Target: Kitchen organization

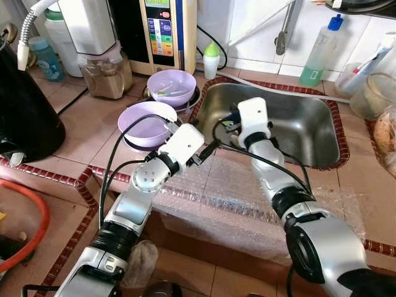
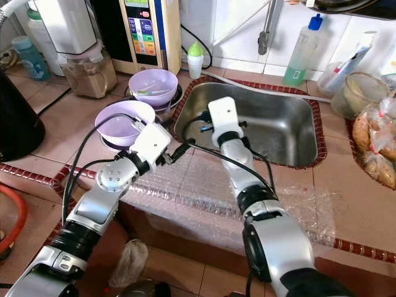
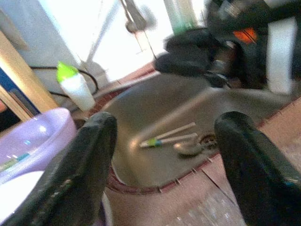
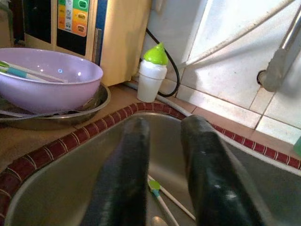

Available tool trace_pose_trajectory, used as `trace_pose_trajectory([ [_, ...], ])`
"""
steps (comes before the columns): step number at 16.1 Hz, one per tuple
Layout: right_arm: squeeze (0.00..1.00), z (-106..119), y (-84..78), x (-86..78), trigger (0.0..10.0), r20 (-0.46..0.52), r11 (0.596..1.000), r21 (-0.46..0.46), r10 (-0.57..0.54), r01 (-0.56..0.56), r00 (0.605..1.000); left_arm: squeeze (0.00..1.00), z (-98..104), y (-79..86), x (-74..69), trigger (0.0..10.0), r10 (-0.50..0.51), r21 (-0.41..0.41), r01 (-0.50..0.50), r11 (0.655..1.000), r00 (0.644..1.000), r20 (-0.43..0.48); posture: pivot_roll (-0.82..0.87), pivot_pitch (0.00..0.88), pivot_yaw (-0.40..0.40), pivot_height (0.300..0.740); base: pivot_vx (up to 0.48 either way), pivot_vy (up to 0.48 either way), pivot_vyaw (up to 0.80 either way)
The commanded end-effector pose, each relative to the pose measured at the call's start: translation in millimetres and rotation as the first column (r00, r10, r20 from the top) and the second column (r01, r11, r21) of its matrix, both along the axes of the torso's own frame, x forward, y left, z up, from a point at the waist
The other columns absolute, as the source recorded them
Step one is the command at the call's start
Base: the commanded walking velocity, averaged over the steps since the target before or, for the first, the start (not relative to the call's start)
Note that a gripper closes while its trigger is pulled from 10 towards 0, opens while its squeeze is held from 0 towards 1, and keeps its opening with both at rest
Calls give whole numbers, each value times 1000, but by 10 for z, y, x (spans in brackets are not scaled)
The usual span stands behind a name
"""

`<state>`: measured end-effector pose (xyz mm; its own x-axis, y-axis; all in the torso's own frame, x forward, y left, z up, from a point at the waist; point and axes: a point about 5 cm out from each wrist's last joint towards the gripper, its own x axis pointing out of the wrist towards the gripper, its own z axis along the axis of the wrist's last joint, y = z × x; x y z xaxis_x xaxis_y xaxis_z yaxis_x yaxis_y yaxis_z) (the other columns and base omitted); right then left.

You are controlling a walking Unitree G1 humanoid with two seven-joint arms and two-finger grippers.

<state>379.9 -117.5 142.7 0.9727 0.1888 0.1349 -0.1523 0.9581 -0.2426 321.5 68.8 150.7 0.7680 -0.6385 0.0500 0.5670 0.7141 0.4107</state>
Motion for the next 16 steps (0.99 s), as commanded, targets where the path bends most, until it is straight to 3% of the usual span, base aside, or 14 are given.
trace_pose_trajectory([
  [1, 1000, -50, -70, -30, 10000, -5, 1000, 23, -5, 5, 1000, 1000, 94, 62, 12, 10000, 40, -27, -39, 999, 999, 31, 55, 0, 30, 740, 0, 0, 0],
  [4, 1000, -203, -173, -145, 10000, -15, 998, 63, -1, 1, 1000, 1000, 271, 212, 92, 10000, 164, -116, -156, 981, 984, 71, 44, 0, 34, 740, 0, 0, 0],
  [6, 1000, -270, -202, -202, 10000, -18, 997, 74, 4, -2, 1000, 1000, 299, 288, 133, 10000, 221, -131, -209, 969, 972, 85, 38, 0, 36, 740, 0, 0, 0],
  [7, 1000, -345, -240, -282, 10000, -18, 996, 89, 10, -8, 1000, 1000, 330, 397, 195, 10000, 302, -176, -287, 942, 951, 64, 29, 0, 37, 740, 0, 0, 0],
  [10, 1000, -487, -261, -448, 10000, -38, 993, 116, 38, -33, 999, 1000, 431, 552, 261, 10000, 387, -213, -362, 907, 917, 91, 22, 0, 37, 740, 0, 0, 0],
  [12, 1000, -556, -269, -541, 10000, -51, 991, 123, 50, -44, 997, 1000, 413, 677, 314, 10000, 455, -224, -432, 874, 888, 63, 11, 0, 34, 740, 0, 0, 0],
  [13, 1000, -577, -272, -606, 10000, -55, 992, 114, 61, -55, 997, 1000, 395, 778, 350, 10000, 505, -257, -486, 835, 863, 13, 5, 0, 36, 740, 0, 0, 0],
  [15, 1000, -598, -271, -666, 10000, -57, 994, 81, 75, -70, 996, 1000, 358, 872, 384, 10000, 533, -252, -520, 816, 846, -19, -4, 0, 39, 740, 0, 0, 0],
  [16, 1000, -592, -280, -680, 10000, -63, 994, 89, 66, -61, 996, 1000, 327, 952, 413, 10000, 569, -263, -561, 785, 821, -53, -4, 0, 39, 740, 0, 0, 0],
])
